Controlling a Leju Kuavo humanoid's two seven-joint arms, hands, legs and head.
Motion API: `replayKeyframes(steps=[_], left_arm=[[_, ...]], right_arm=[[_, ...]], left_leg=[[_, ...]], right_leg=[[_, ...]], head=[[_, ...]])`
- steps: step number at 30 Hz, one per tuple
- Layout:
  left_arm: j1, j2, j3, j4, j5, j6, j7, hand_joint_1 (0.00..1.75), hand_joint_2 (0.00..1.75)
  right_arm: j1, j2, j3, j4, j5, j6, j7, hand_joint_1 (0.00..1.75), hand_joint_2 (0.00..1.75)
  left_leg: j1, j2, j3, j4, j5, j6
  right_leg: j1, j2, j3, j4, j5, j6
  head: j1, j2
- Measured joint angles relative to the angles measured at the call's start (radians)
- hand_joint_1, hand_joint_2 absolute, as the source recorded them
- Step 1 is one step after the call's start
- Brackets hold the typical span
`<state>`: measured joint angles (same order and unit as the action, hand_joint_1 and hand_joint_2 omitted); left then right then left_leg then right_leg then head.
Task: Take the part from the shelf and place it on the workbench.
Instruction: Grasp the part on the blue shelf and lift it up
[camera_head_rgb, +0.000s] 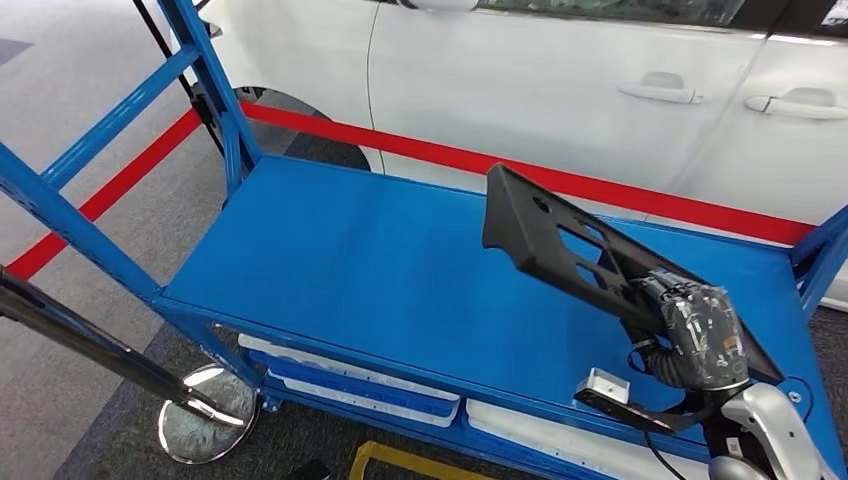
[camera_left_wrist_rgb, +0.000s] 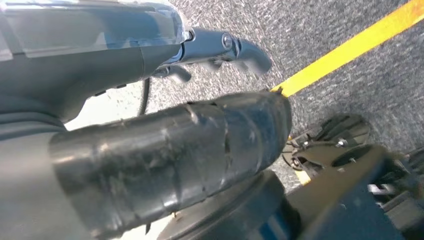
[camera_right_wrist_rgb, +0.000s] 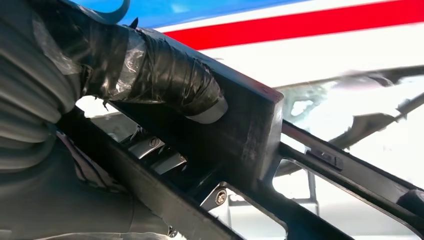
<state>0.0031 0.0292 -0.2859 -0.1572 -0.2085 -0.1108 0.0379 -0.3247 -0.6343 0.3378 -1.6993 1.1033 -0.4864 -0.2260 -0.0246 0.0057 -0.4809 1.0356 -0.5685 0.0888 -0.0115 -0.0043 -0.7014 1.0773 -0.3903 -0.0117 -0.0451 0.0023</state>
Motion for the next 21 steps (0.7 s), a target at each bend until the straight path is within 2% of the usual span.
replayKeyframes(steps=[3,4,5,7,8,9,10,11,12,13,14,15,16,18,19,20,21], left_arm=[[-0.004,0.002,0.000,0.000,-0.001,-0.001,0.003,0.00,0.00],[-0.004,0.002,0.000,0.000,-0.001,-0.001,0.003,0.00,0.00],[-0.004,0.001,0.000,0.000,-0.001,-0.001,0.003,0.00,0.00],[-0.004,0.000,0.000,0.000,-0.001,-0.002,0.004,0.00,0.00],[-0.004,-0.001,0.000,0.000,-0.001,-0.002,0.004,0.00,0.00],[-0.004,-0.002,0.000,0.000,-0.001,-0.002,0.004,0.00,0.00],[-0.003,-0.004,0.000,0.000,-0.001,-0.003,0.004,0.00,0.00],[-0.003,-0.005,0.000,0.000,-0.001,-0.003,0.004,0.00,0.00],[-0.004,-0.006,0.000,0.000,-0.001,-0.004,0.004,0.00,0.00],[-0.004,-0.006,0.000,0.000,-0.001,-0.004,0.004,0.00,0.00],[-0.004,-0.006,0.000,0.000,-0.001,-0.005,0.004,0.00,0.00],[-0.003,-0.006,0.000,0.000,-0.001,-0.004,0.005,0.00,0.00],[-0.003,-0.006,0.000,0.000,-0.001,-0.004,0.005,0.00,0.00],[-0.001,-0.006,0.000,0.001,-0.001,-0.004,0.005,0.00,0.00],[0.000,-0.006,0.000,0.001,-0.002,-0.005,0.006,0.00,0.00],[0.001,-0.007,0.000,0.001,-0.002,-0.005,0.006,0.00,0.00],[0.001,-0.007,0.000,0.001,-0.004,-0.006,0.006,0.00,0.00]], right_arm=[[-0.002,-0.007,0.022,-0.021,-0.001,-0.013,-0.012,1.75,1.75],[-0.004,-0.010,0.028,-0.027,-0.001,-0.016,-0.014,1.75,1.75],[-0.005,-0.013,0.033,-0.031,-0.001,-0.020,-0.016,1.75,1.75],[-0.008,-0.016,0.041,-0.036,-0.001,-0.025,-0.018,1.75,1.75],[-0.008,-0.018,0.046,-0.038,-0.002,-0.027,-0.020,1.75,1.75],[-0.008,-0.020,0.052,-0.039,-0.004,-0.031,-0.024,1.75,1.75],[-0.008,-0.021,0.058,-0.041,-0.009,-0.038,-0.029,1.75,1.75],[-0.008,-0.023,0.063,-0.043,-0.014,-0.048,-0.035,1.75,1.75],[-0.008,-0.025,0.067,-0.047,-0.019,-0.058,-0.041,1.75,1.75],[-0.009,-0.027,0.071,-0.051,-0.023,-0.065,-0.044,1.75,1.75],[-0.010,-0.028,0.073,-0.055,-0.025,-0.070,-0.046,1.75,1.75],[-0.011,-0.030,0.076,-0.058,-0.027,-0.072,-0.048,1.75,1.75],[-0.012,-0.031,0.079,-0.060,-0.028,-0.073,-0.049,1.75,1.75],[-0.014,-0.033,0.085,-0.063,-0.030,-0.076,-0.051,1.75,1.75],[-0.015,-0.033,0.088,-0.066,-0.033,-0.078,-0.054,1.75,1.75],[-0.016,-0.033,0.091,-0.070,-0.039,-0.082,-0.059,1.75,1.75],[-0.018,-0.033,0.095,-0.075,-0.049,-0.087,-0.067,1.75,1.75]], left_leg=[[-0.005,0.003,0.000,-0.045,0.049,0.006],[-0.003,0.004,-0.001,-0.066,0.071,0.008],[0.000,0.004,-0.004,-0.084,0.093,0.006],[0.003,0.005,-0.028,-0.092,0.122,0.000],[0.004,0.005,-0.045,-0.087,0.130,-0.005],[0.005,0.006,-0.062,-0.079,0.137,-0.009],[0.007,0.006,-0.081,-0.068,0.143,-0.013],[0.010,0.006,-0.101,-0.055,0.148,-0.017],[0.013,0.006,-0.120,-0.038,0.150,-0.022],[0.015,0.005,-0.139,-0.021,0.152,-0.027],[0.015,0.005,-0.152,-0.006,0.153,-0.033],[0.015,0.004,-0.162,0.005,0.155,-0.038],[0.014,0.003,-0.168,0.011,0.158,-0.045],[0.017,0.001,-0.175,0.018,0.163,-0.059],[0.019,0.000,-0.183,0.030,0.147,-0.066],[0.021,-0.001,-0.194,0.058,0.114,-0.074],[0.025,-0.002,-0.208,0.103,0.068,-0.080]], right_leg=[[-0.009,-0.001,0.005,-0.032,0.028,0.019],[-0.008,0.000,0.003,-0.030,0.014,0.022],[-0.008,0.002,-0.003,-0.008,-0.020,0.026],[-0.011,0.004,-0.026,0.094,-0.118,0.036],[-0.014,0.004,-0.036,0.154,-0.150,0.042],[-0.016,0.004,-0.037,0.196,-0.159,0.048],[-0.019,0.004,-0.024,0.209,-0.148,0.054],[-0.022,0.003,0.009,0.185,-0.125,0.059],[-0.025,0.003,0.055,0.131,-0.112,0.064],[-0.024,0.003,0.100,0.068,-0.112,0.066],[-0.022,0.004,0.132,0.021,-0.117,0.062],[-0.019,0.006,0.148,-0.007,-0.128,0.055],[-0.015,0.007,0.148,-0.013,-0.132,0.045],[-0.016,0.005,0.137,-0.015,-0.120,0.023],[-0.016,0.003,0.129,-0.017,-0.111,0.013],[-0.018,0.001,0.119,-0.020,-0.101,0.004],[-0.019,0.000,0.109,-0.022,-0.091,-0.002]], head=[[-0.004,0.000],[-0.004,0.000],[-0.003,0.000],[-0.003,0.000],[-0.003,0.000],[-0.003,0.000],[-0.003,0.000],[-0.003,0.000],[-0.003,0.000],[-0.002,0.000],[-0.004,0.000],[-0.005,0.000],[-0.006,0.000],[-0.008,0.000],[-0.009,0.000],[-0.010,0.000],[-0.011,0.000]])
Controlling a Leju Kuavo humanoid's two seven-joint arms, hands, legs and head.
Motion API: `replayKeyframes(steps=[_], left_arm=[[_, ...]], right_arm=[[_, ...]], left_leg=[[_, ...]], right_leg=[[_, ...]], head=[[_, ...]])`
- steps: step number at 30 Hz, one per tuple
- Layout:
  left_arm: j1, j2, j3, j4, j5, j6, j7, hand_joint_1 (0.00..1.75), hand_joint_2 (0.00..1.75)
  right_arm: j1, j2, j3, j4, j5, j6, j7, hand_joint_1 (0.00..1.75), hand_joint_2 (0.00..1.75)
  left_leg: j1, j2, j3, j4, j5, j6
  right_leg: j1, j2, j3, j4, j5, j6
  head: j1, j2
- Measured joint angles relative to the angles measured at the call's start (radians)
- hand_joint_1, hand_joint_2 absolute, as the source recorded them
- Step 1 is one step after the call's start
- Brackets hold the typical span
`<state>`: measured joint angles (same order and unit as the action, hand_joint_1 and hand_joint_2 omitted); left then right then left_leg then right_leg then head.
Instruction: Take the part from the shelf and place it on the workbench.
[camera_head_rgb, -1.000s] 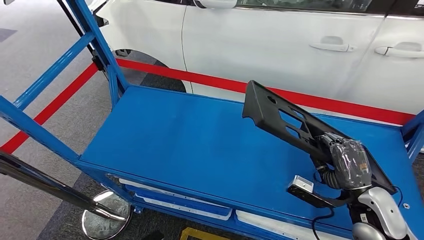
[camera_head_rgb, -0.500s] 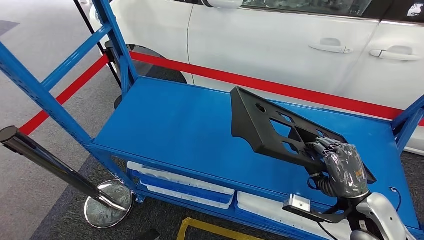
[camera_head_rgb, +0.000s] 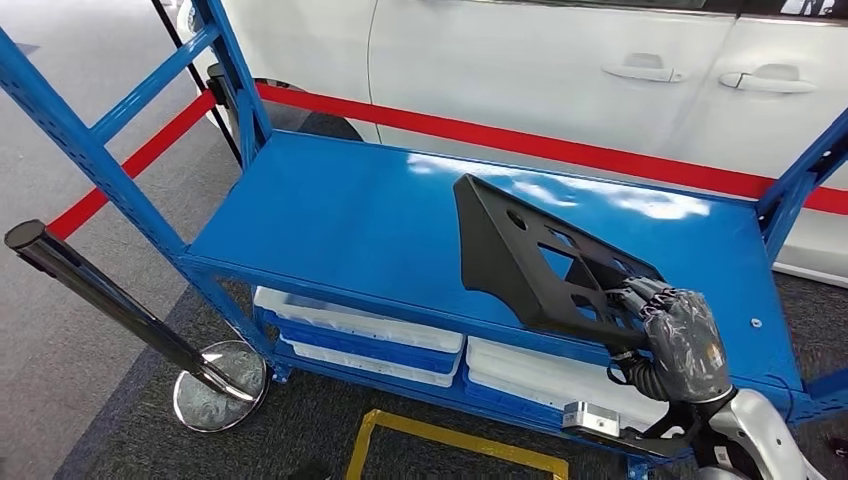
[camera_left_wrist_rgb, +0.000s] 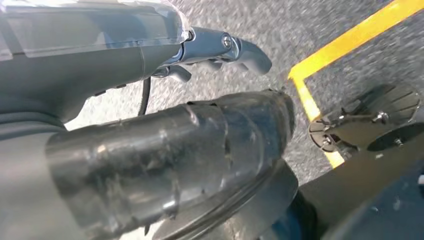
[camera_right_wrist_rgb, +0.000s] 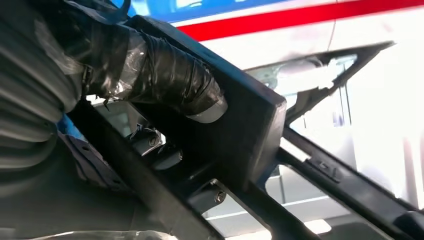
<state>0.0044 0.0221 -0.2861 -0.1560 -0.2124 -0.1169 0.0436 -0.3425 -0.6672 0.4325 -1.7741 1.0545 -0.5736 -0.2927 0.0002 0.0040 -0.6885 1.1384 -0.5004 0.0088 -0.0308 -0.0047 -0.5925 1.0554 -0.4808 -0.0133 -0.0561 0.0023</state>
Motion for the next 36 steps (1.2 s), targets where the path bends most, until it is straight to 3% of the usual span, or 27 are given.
replayKeyframes(steps=[2,3,4,5,6,8,10,12,13,14,15,17,18,19,20,22,24,25,27,28,29,30,32,33,34,35,36], left_arm=[[0.000,0.000,0.000,0.000,-0.004,-0.003,0.000,0.00,0.00],[0.000,0.000,0.000,0.000,-0.005,-0.005,-0.001,0.00,0.00],[-0.001,0.000,0.000,0.000,-0.006,-0.006,-0.001,0.00,0.00],[-0.001,0.000,0.000,0.000,-0.006,-0.007,-0.002,0.00,0.00],[-0.001,0.000,0.000,0.000,-0.006,-0.008,-0.002,0.00,0.00],[-0.005,0.000,0.000,0.000,-0.006,-0.009,-0.003,0.00,0.00],[-0.010,0.000,0.000,0.000,-0.006,-0.009,-0.004,0.00,0.00],[-0.011,0.001,0.000,0.000,-0.006,-0.009,-0.005,0.00,0.00],[-0.011,0.001,0.000,0.000,-0.006,-0.009,-0.005,0.00,0.00],[-0.010,0.001,0.000,0.000,-0.006,-0.009,-0.004,0.00,0.00],[-0.009,0.001,0.000,0.000,-0.006,-0.009,-0.004,0.00,0.00],[-0.008,0.001,0.000,0.000,-0.007,-0.009,-0.004,0.00,0.00],[-0.007,0.001,0.000,0.000,-0.008,-0.009,-0.004,0.00,0.00],[-0.006,0.001,0.000,0.000,-0.009,-0.009,-0.003,0.00,0.00],[-0.006,0.001,0.000,0.000,-0.010,-0.009,-0.002,0.00,0.00],[-0.005,0.000,-0.001,0.000,-0.014,-0.009,0.000,0.00,0.00],[-0.005,-0.003,-0.003,0.000,-0.021,-0.009,0.004,0.00,0.00],[-0.005,-0.005,-0.005,0.000,-0.025,-0.009,0.008,0.00,0.00],[0.001,-0.006,-0.009,0.002,-0.034,-0.008,0.019,0.00,0.00],[0.004,-0.007,-0.012,0.003,-0.036,-0.008,0.023,0.00,0.00],[0.007,-0.009,-0.013,0.004,-0.038,-0.006,0.029,0.00,0.00],[0.008,-0.011,-0.015,0.005,-0.039,-0.002,0.037,0.00,0.00],[0.004,-0.023,-0.017,0.005,-0.043,0.016,0.064,0.00,0.00],[0.001,-0.030,-0.019,0.005,-0.047,0.025,0.079,0.00,0.00],[-0.002,-0.036,-0.022,0.005,-0.052,0.031,0.092,0.00,0.00],[-0.004,-0.041,-0.026,0.005,-0.057,0.034,0.102,0.00,0.00],[-0.005,-0.045,-0.030,0.005,-0.060,0.034,0.108,0.00,0.00]], right_arm=[[0.000,0.000,0.008,-0.014,-0.024,-0.009,-0.018,1.75,1.75],[0.000,0.000,0.013,-0.021,-0.034,-0.011,-0.027,1.75,1.75],[0.000,0.000,0.018,-0.028,-0.045,-0.013,-0.034,1.75,1.75],[0.000,0.000,0.023,-0.035,-0.053,-0.014,-0.040,1.75,1.75],[0.000,0.000,0.028,-0.043,-0.063,-0.015,-0.046,1.75,1.75],[0.000,-0.001,0.036,-0.058,-0.080,-0.017,-0.056,1.75,1.75],[0.000,-0.002,0.042,-0.068,-0.094,-0.018,-0.063,1.75,1.75],[-0.001,-0.003,0.046,-0.073,-0.104,-0.019,-0.067,1.75,1.75],[0.000,-0.003,0.048,-0.075,-0.108,-0.020,-0.068,1.75,1.75],[0.000,-0.003,0.048,-0.076,-0.112,-0.020,-0.070,1.75,1.75],[0.001,-0.003,0.048,-0.076,-0.117,-0.021,-0.072,1.75,1.75],[0.005,-0.004,0.049,-0.078,-0.127,-0.021,-0.078,1.75,1.75],[0.009,-0.004,0.049,-0.078,-0.133,-0.022,-0.082,1.75,1.75],[0.014,-0.004,0.049,-0.079,-0.140,-0.022,-0.087,1.75,1.75],[0.018,-0.004,0.049,-0.081,-0.146,-0.023,-0.092,1.75,1.75],[0.024,-0.005,0.047,-0.090,-0.165,-0.024,-0.101,1.75,1.75],[0.046,-0.011,0.040,-0.109,-0.184,-0.026,-0.108,1.75,1.75],[0.067,-0.016,0.033,-0.121,-0.190,-0.029,-0.112,1.75,1.75],[0.121,-0.027,0.013,-0.145,-0.194,-0.037,-0.119,1.75,1.75],[0.144,-0.030,0.005,-0.153,-0.194,-0.040,-0.123,1.75,1.75],[0.165,-0.032,-0.003,-0.161,-0.193,-0.044,-0.125,1.75,1.75],[0.186,-0.033,-0.010,-0.167,-0.191,-0.048,-0.128,1.75,1.75],[0.237,-0.036,-0.031,-0.179,-0.183,-0.065,-0.136,1.75,1.75],[0.269,-0.037,-0.046,-0.184,-0.177,-0.075,-0.143,1.75,1.75],[0.302,-0.037,-0.062,-0.188,-0.172,-0.086,-0.151,1.75,1.75],[0.331,-0.037,-0.078,-0.193,-0.168,-0.095,-0.158,1.75,1.75],[0.354,-0.037,-0.092,-0.198,-0.165,-0.101,-0.164,1.75,1.75]], left_leg=[[0.005,0.000,-0.026,0.116,-0.084,-0.010],[0.007,0.000,-0.029,0.158,-0.100,-0.012],[0.009,0.000,-0.016,0.170,-0.095,-0.013],[0.010,0.001,0.016,0.142,-0.073,-0.012],[0.010,0.005,0.064,0.084,-0.047,-0.010],[0.005,0.031,0.162,-0.060,-0.029,-0.003],[-0.005,0.044,0.194,-0.126,-0.031,0.010],[-0.007,0.029,0.184,-0.135,-0.009,0.027],[-0.007,0.023,0.178,-0.142,0.005,0.034],[-0.005,0.016,0.169,-0.148,0.021,0.043],[-0.004,0.010,0.157,-0.152,0.037,0.050],[-0.009,-0.005,0.125,-0.150,0.063,0.059],[-0.012,-0.014,0.108,-0.147,0.074,0.060],[-0.015,-0.024,0.092,-0.144,0.085,0.060],[-0.017,-0.035,0.077,-0.140,0.094,0.060],[-0.020,-0.055,0.049,-0.129,0.111,0.058],[-0.022,-0.075,0.030,-0.119,0.126,0.053],[-0.021,-0.086,0.025,-0.117,0.133,0.048],[-0.020,-0.110,0.019,-0.122,0.150,0.036],[-0.022,-0.109,0.013,-0.120,0.146,0.029],[-0.023,-0.095,0.004,-0.105,0.124,0.021],[-0.021,-0.072,-0.008,-0.071,0.084,0.013],[-0.006,-0.027,-0.037,0.044,-0.017,-0.008],[0.004,-0.017,-0.046,0.103,-0.046,-0.018],[0.013,-0.011,-0.042,0.140,-0.052,-0.027],[0.021,-0.007,-0.023,0.146,-0.038,-0.036],[0.029,0.000,0.014,0.116,-0.015,-0.044]], right_leg=[[0.000,0.000,-0.023,0.000,0.020,-0.002],[0.000,0.000,-0.035,0.000,0.030,0.000],[0.000,0.000,-0.047,0.001,0.041,0.002],[0.000,-0.003,-0.058,0.001,0.050,0.003],[0.000,-0.006,-0.068,0.002,0.058,0.006],[0.001,-0.015,-0.075,0.000,0.074,0.014],[0.000,-0.027,-0.071,-0.008,0.088,0.029],[-0.002,-0.040,-0.067,-0.018,0.101,0.044],[-0.002,-0.037,-0.071,-0.015,0.092,0.049],[-0.002,-0.030,-0.079,0.004,0.062,0.052],[-0.001,-0.020,-0.093,0.045,0.015,0.052],[0.004,-0.005,-0.126,0.171,-0.085,0.048],[0.007,-0.003,-0.133,0.224,-0.109,0.046],[0.010,-0.001,-0.126,0.249,-0.111,0.043],[0.014,0.002,-0.100,0.237,-0.094,0.038],[0.021,0.028,-0.003,0.117,-0.058,0.020],[0.025,0.059,0.073,0.003,-0.051,0.007],[0.027,0.066,0.086,-0.022,-0.055,0.005],[0.025,0.044,0.084,-0.035,-0.042,0.003],[0.021,0.032,0.081,-0.042,-0.032,-0.001],[0.015,0.019,0.075,-0.050,-0.020,-0.006],[0.009,0.007,0.066,-0.055,-0.008,-0.009],[0.008,-0.018,0.047,-0.057,0.011,-0.009],[0.006,-0.033,0.036,-0.055,0.019,-0.004],[0.004,-0.049,0.025,-0.053,0.025,0.001],[0.000,-0.063,0.014,-0.049,0.031,0.007],[-0.004,-0.076,0.003,-0.043,0.036,0.014]], head=[[-0.002,0.000],[-0.002,0.000],[-0.002,0.000],[-0.003,0.000],[-0.003,0.000],[-0.002,0.000],[-0.005,0.000],[-0.008,0.000],[-0.008,0.000],[-0.007,0.000],[-0.007,0.000],[-0.006,0.000],[-0.006,0.000],[-0.007,0.000],[-0.007,0.000],[-0.007,0.000],[-0.007,0.000],[-0.005,0.000],[0.000,0.000],[0.001,0.000],[-0.003,0.000],[-0.008,0.000],[-0.017,0.000],[-0.017,0.000],[-0.017,0.000],[-0.017,0.000],[-0.017,0.000]])
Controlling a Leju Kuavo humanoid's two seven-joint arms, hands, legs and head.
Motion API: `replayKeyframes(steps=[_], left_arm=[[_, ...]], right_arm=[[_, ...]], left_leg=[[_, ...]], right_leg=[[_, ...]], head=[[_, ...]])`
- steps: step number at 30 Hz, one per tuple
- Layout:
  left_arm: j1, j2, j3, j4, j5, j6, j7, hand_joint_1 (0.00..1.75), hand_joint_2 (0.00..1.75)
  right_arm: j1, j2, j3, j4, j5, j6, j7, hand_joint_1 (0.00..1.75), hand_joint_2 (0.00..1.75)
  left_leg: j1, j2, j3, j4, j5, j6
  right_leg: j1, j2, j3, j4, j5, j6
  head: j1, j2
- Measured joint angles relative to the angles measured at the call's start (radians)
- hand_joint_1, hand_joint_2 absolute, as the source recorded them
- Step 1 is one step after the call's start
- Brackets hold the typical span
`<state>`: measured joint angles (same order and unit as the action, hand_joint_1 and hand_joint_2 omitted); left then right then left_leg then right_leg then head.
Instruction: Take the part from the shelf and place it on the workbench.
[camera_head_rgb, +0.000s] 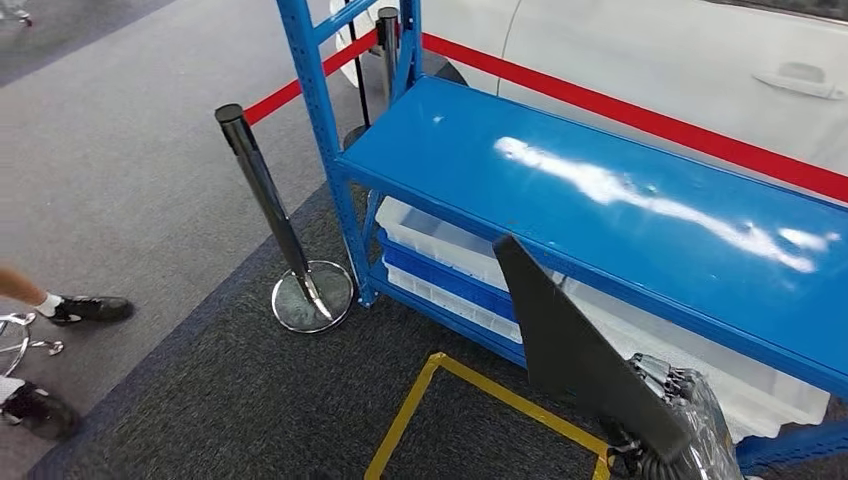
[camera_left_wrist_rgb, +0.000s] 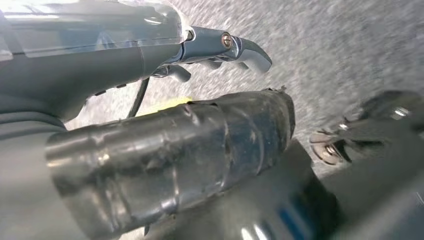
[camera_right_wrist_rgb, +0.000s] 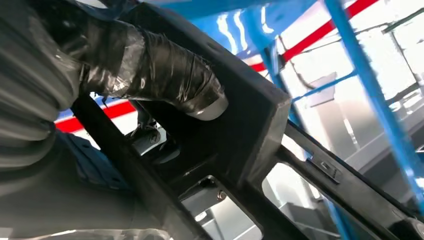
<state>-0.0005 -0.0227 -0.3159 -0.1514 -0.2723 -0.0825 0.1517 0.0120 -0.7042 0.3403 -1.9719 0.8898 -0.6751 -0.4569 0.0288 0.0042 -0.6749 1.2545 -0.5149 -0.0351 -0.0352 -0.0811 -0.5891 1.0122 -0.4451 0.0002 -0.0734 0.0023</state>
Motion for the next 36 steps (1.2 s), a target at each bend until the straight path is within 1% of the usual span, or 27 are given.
replayKeyframes(steps=[2,4,6,7,8,9,10,12,13,14,16,18,20,22,23,24,25,27,28,29,30,31,32,33,34,35,36], left_arm=[[-0.003,-0.006,-0.004,-0.001,-0.003,0.000,0.005,0.00,0.00],[-0.008,-0.010,-0.005,-0.001,-0.003,0.001,0.007,0.00,0.00],[-0.008,-0.012,-0.006,-0.001,-0.003,0.002,0.009,0.00,0.00],[-0.007,-0.012,-0.008,-0.001,-0.003,-0.002,0.007,0.00,0.00],[-0.006,-0.011,-0.009,-0.001,-0.003,-0.009,0.002,0.00,0.00],[-0.005,-0.009,-0.009,-0.001,-0.002,-0.018,-0.006,0.00,0.00],[-0.006,-0.006,-0.010,-0.001,-0.002,-0.029,-0.017,0.00,0.00],[-0.008,0.000,-0.010,-0.001,0.000,-0.042,-0.032,0.00,0.00],[-0.008,0.002,-0.010,-0.001,0.001,-0.044,-0.035,0.00,0.00],[-0.008,0.004,-0.010,-0.001,0.001,-0.045,-0.037,0.00,0.00],[-0.006,0.007,-0.010,-0.001,0.001,-0.044,-0.038,0.00,0.00],[-0.008,0.008,-0.010,-0.001,0.002,-0.043,-0.038,0.00,0.00],[-0.009,0.007,-0.010,-0.001,0.003,-0.042,-0.041,0.00,0.00],[-0.005,0.010,-0.010,-0.001,0.007,-0.040,-0.047,0.00,0.00],[-0.003,0.011,-0.010,-0.001,0.009,-0.038,-0.051,0.00,0.00],[-0.001,0.013,-0.010,-0.001,0.013,-0.034,-0.057,0.00,0.00],[-0.001,0.014,-0.010,-0.001,0.018,-0.030,-0.064,0.00,0.00],[-0.003,0.013,-0.010,-0.001,0.026,-0.020,-0.080,0.00,0.00],[-0.004,0.013,-0.010,-0.001,0.029,-0.015,-0.086,0.00,0.00],[-0.005,0.013,-0.010,-0.001,0.031,-0.012,-0.091,0.00,0.00],[-0.005,0.013,-0.009,-0.001,0.033,-0.010,-0.094,0.00,0.00],[-0.005,0.013,-0.009,-0.001,0.033,-0.008,-0.095,0.00,0.00],[-0.005,0.013,-0.009,-0.001,0.033,-0.008,-0.096,0.00,0.00],[-0.007,0.013,-0.009,-0.001,0.033,-0.008,-0.098,0.00,0.00],[-0.008,0.013,-0.009,-0.001,0.033,-0.008,-0.100,0.00,0.00],[-0.009,0.014,-0.008,-0.002,0.032,-0.008,-0.101,0.00,0.00],[-0.008,0.015,-0.008,-0.002,0.030,-0.009,-0.102,0.00,0.00]], right_arm=[[0.032,0.000,-0.026,-0.010,0.002,-0.008,-0.006,1.75,1.75],[0.053,-0.001,-0.047,-0.018,0.007,-0.012,-0.011,1.75,1.75],[0.062,0.001,-0.060,-0.021,0.014,-0.011,-0.016,1.75,1.75],[0.063,0.002,-0.063,-0.021,0.017,-0.010,-0.018,1.75,1.75],[0.065,0.005,-0.065,-0.021,0.019,-0.008,-0.019,1.75,1.75],[0.066,0.007,-0.066,-0.020,0.021,-0.004,-0.020,1.75,1.75],[0.066,0.009,-0.067,-0.020,0.022,0.000,-0.021,1.75,1.75],[0.064,0.014,-0.067,-0.016,0.023,0.008,-0.020,1.75,1.75],[0.063,0.017,-0.067,-0.014,0.023,0.010,-0.019,1.75,1.75],[0.061,0.020,-0.067,-0.013,0.021,0.012,-0.018,1.75,1.75],[0.055,0.024,-0.070,-0.012,0.016,0.013,-0.016,1.75,1.75],[0.045,0.025,-0.078,-0.012,0.009,0.014,-0.015,1.75,1.75],[0.034,0.026,-0.088,-0.012,0.002,0.019,-0.015,1.75,1.75],[0.019,0.028,-0.093,-0.011,-0.005,0.033,-0.017,1.75,1.75],[0.008,0.030,-0.093,-0.010,-0.010,0.045,-0.018,1.75,1.75],[-0.006,0.034,-0.092,-0.008,-0.017,0.060,-0.019,1.75,1.75],[-0.026,0.038,-0.091,-0.006,-0.025,0.080,-0.020,1.75,1.75],[-0.082,0.051,-0.086,0.001,-0.038,0.124,-0.015,1.75,1.75],[-0.112,0.059,-0.082,0.006,-0.043,0.144,-0.010,1.75,1.75],[-0.137,0.067,-0.079,0.011,-0.047,0.159,-0.006,1.75,1.75],[-0.155,0.073,-0.075,0.015,-0.049,0.169,-0.003,1.75,1.75],[-0.170,0.078,-0.072,0.018,-0.051,0.174,-0.001,1.75,1.75],[-0.182,0.081,-0.068,0.021,-0.052,0.175,0.000,1.75,1.75],[-0.194,0.083,-0.065,0.023,-0.052,0.175,0.002,1.75,1.75],[-0.207,0.084,-0.063,0.025,-0.052,0.175,0.005,1.75,1.75],[-0.216,0.084,-0.061,0.027,-0.052,0.175,0.009,1.75,1.75],[-0.223,0.085,-0.059,0.028,-0.052,0.175,0.014,1.75,1.75]], left_leg=[[0.006,0.035,0.105,-0.133,0.020,-0.010],[-0.001,0.058,0.161,-0.225,0.008,0.003],[-0.008,0.045,0.151,-0.237,0.011,0.030],[-0.009,0.037,0.145,-0.241,0.019,0.042],[-0.010,0.029,0.138,-0.243,0.031,0.055],[-0.011,0.022,0.128,-0.246,0.044,0.066],[-0.014,0.013,0.116,-0.247,0.057,0.076],[-0.025,-0.010,0.086,-0.246,0.080,0.087],[-0.031,-0.024,0.070,-0.244,0.091,0.090],[-0.036,-0.039,0.056,-0.241,0.101,0.092],[-0.043,-0.069,0.031,-0.234,0.120,0.093],[-0.046,-0.095,0.014,-0.232,0.139,0.089],[-0.043,-0.119,0.006,-0.235,0.159,0.080],[-0.043,-0.139,-0.001,-0.240,0.176,0.068],[-0.044,-0.129,-0.008,-0.235,0.167,0.063],[-0.045,-0.107,-0.020,-0.212,0.139,0.057],[-0.042,-0.075,-0.036,-0.168,0.093,0.051],[-0.029,-0.029,-0.070,-0.043,0.001,0.035],[-0.020,-0.020,-0.077,0.009,-0.016,0.026],[-0.013,-0.014,-0.071,0.034,-0.010,0.019],[-0.005,-0.010,-0.048,0.028,0.011,0.011],[0.002,0.001,-0.006,-0.012,0.035,0.003],[0.006,0.021,0.047,-0.072,0.043,-0.005],[0.004,0.038,0.093,-0.135,0.040,-0.005],[-0.001,0.052,0.122,-0.182,0.031,0.000],[-0.008,0.055,0.132,-0.209,0.022,0.010],[-0.014,0.045,0.126,-0.218,0.024,0.025]], right_leg=[[-0.005,-0.021,-0.018,0.015,0.008,0.013],[-0.005,-0.041,-0.024,0.022,0.017,0.029],[-0.007,-0.058,-0.022,0.016,0.030,0.048],[-0.011,-0.049,-0.022,0.016,0.028,0.057],[-0.014,-0.025,-0.028,0.028,0.009,0.062],[-0.015,0.007,-0.039,0.058,-0.028,0.064],[-0.013,0.042,-0.057,0.111,-0.080,0.062],[-0.001,0.073,-0.091,0.238,-0.169,0.050],[0.005,0.076,-0.093,0.278,-0.185,0.042],[0.012,0.078,-0.078,0.282,-0.179,0.033],[0.025,0.097,0.006,0.182,-0.132,0.010],[0.035,0.146,0.088,0.053,-0.107,-0.011],[0.042,0.167,0.110,0.006,-0.101,-0.020],[0.042,0.141,0.104,-0.004,-0.081,-0.022],[0.038,0.127,0.099,-0.011,-0.069,-0.026],[0.033,0.112,0.092,-0.019,-0.055,-0.030],[0.030,0.096,0.081,-0.023,-0.043,-0.032],[0.028,0.067,0.055,-0.022,-0.023,-0.032],[0.027,0.052,0.040,-0.019,-0.015,-0.028],[0.025,0.036,0.026,-0.014,-0.007,-0.023],[0.023,0.020,0.011,-0.009,-0.001,-0.018],[0.020,0.003,-0.001,-0.001,0.003,-0.012],[0.018,-0.013,-0.014,0.008,0.007,-0.007],[0.017,-0.029,-0.025,0.018,0.010,0.000],[0.017,-0.044,-0.033,0.026,0.014,0.008],[0.017,-0.058,-0.039,0.029,0.019,0.016],[0.016,-0.071,-0.040,0.030,0.025,0.024]], head=[[-0.001,0.000],[-0.002,0.000],[-0.003,0.000],[-0.002,0.000],[-0.001,0.000],[0.000,0.000],[0.002,0.000],[0.002,0.000],[0.002,0.000],[0.002,0.000],[0.002,0.000],[0.001,0.000],[0.003,0.000],[0.005,0.000],[0.004,0.000],[0.001,0.000],[-0.001,0.000],[-0.005,0.000],[-0.005,0.000],[-0.006,0.000],[-0.006,0.000],[-0.006,0.000],[-0.007,0.000],[-0.006,0.000],[-0.006,0.000],[-0.008,0.000],[-0.008,0.000]])
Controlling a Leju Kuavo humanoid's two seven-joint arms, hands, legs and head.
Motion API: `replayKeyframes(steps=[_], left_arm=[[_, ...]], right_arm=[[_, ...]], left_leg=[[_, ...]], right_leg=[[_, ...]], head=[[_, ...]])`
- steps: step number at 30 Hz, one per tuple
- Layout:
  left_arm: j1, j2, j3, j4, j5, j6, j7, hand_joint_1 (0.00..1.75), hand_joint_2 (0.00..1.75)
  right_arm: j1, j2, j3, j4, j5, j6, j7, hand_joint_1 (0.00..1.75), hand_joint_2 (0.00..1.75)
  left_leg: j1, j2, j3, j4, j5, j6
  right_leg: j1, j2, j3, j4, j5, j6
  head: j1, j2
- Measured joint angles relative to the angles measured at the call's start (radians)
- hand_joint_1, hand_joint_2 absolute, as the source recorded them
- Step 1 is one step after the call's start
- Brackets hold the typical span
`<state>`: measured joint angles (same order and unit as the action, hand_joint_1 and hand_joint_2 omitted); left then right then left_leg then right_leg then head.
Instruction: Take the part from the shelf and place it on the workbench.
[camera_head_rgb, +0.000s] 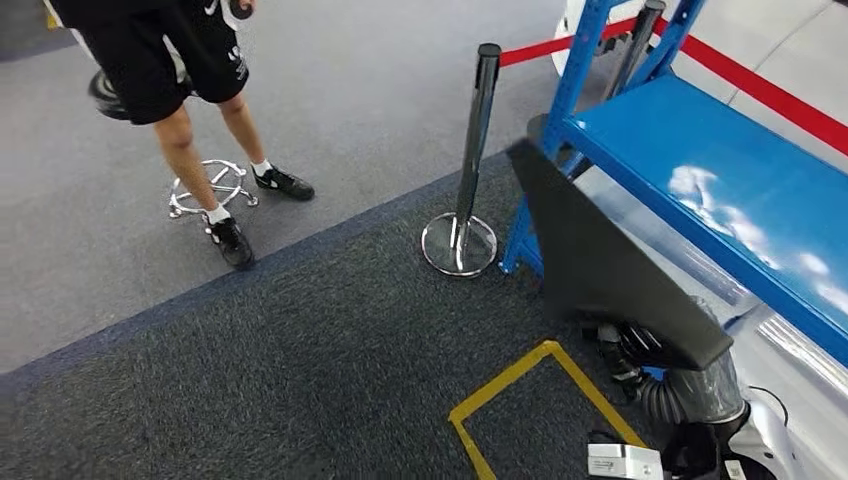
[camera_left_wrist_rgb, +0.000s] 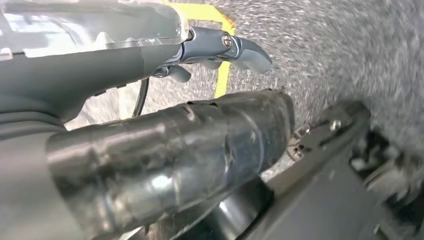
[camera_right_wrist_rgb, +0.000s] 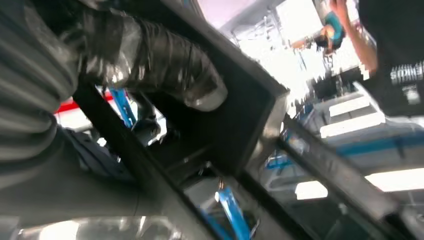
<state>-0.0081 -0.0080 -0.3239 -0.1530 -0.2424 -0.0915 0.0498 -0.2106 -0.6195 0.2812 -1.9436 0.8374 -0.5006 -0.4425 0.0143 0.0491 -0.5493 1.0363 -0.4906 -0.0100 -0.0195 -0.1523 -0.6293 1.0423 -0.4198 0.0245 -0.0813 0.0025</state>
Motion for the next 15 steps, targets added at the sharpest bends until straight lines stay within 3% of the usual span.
replayKeyframes(steps=[1,3,5,7,8,9,10,12,14,15], left_arm=[[0.004,0.001,0.000,0.000,-0.003,-0.002,0.000,0.00,0.00],[0.012,0.005,0.000,0.001,-0.009,-0.006,-0.004,0.00,0.00],[0.015,0.008,0.000,0.001,-0.017,-0.010,-0.016,0.00,0.00],[0.015,0.010,-0.001,0.001,-0.024,-0.012,-0.032,0.00,0.00],[0.016,0.010,-0.001,0.001,-0.027,-0.013,-0.039,0.00,0.00],[0.018,0.010,-0.002,0.001,-0.029,-0.013,-0.043,0.00,0.00],[0.020,0.010,-0.003,0.001,-0.030,-0.013,-0.047,0.00,0.00],[0.022,0.009,-0.003,0.001,-0.030,-0.011,-0.051,0.00,0.00],[0.021,0.009,-0.004,0.001,-0.031,-0.009,-0.055,0.00,0.00],[0.022,0.008,-0.004,0.001,-0.032,-0.007,-0.056,0.00,0.00]], right_arm=[[-0.003,0.000,0.001,0.002,0.000,0.000,0.005,1.75,1.75],[-0.004,-0.001,0.002,0.004,0.001,0.002,0.016,1.75,1.75],[-0.002,-0.006,0.002,0.007,0.008,0.006,0.032,1.75,1.75],[0.006,-0.013,0.001,0.008,0.015,0.013,0.050,1.75,1.75],[0.011,-0.017,-0.001,0.008,0.017,0.016,0.058,1.75,1.75],[0.015,-0.020,-0.003,0.008,0.017,0.020,0.065,1.75,1.75],[0.017,-0.024,-0.006,0.008,0.017,0.024,0.070,1.75,1.75],[0.016,-0.030,-0.014,0.008,0.015,0.033,0.074,1.75,1.75],[0.012,-0.034,-0.021,0.008,0.015,0.039,0.075,1.75,1.75],[0.010,-0.035,-0.024,0.009,0.015,0.040,0.076,1.75,1.75]], left_leg=[[-0.001,-0.010,-0.006,-0.003,0.009,0.014],[-0.001,-0.028,-0.019,-0.011,0.028,0.038],[-0.004,-0.044,-0.039,-0.014,0.049,0.056],[-0.011,-0.067,-0.065,-0.013,0.069,0.064],[-0.014,-0.081,-0.077,-0.012,0.079,0.065],[-0.016,-0.095,-0.088,-0.012,0.088,0.065],[-0.018,-0.109,-0.099,-0.011,0.098,0.063],[-0.019,-0.133,-0.117,-0.010,0.118,0.058],[-0.018,-0.156,-0.128,-0.013,0.138,0.048],[-0.018,-0.169,-0.131,-0.017,0.148,0.041]], right_leg=[[-0.003,-0.003,0.000,0.000,0.003,0.009],[-0.011,0.040,-0.010,0.026,-0.032,0.019],[-0.011,0.113,-0.040,0.124,-0.122,0.018],[-0.005,0.145,-0.065,0.236,-0.193,0.012],[-0.002,0.150,-0.059,0.257,-0.200,0.008],[0.000,0.153,-0.036,0.242,-0.188,0.002],[0.003,0.159,0.005,0.191,-0.165,-0.004],[0.008,0.197,0.094,0.054,-0.130,-0.016],[0.012,0.226,0.132,-0.016,-0.118,-0.022],[0.014,0.220,0.130,-0.019,-0.111,-0.022]], head=[[-0.001,0.000],[-0.001,0.000],[0.000,0.000],[0.001,0.000],[0.000,0.000],[0.000,0.000],[0.000,0.000],[0.000,0.000],[0.000,0.000],[0.000,0.000]])
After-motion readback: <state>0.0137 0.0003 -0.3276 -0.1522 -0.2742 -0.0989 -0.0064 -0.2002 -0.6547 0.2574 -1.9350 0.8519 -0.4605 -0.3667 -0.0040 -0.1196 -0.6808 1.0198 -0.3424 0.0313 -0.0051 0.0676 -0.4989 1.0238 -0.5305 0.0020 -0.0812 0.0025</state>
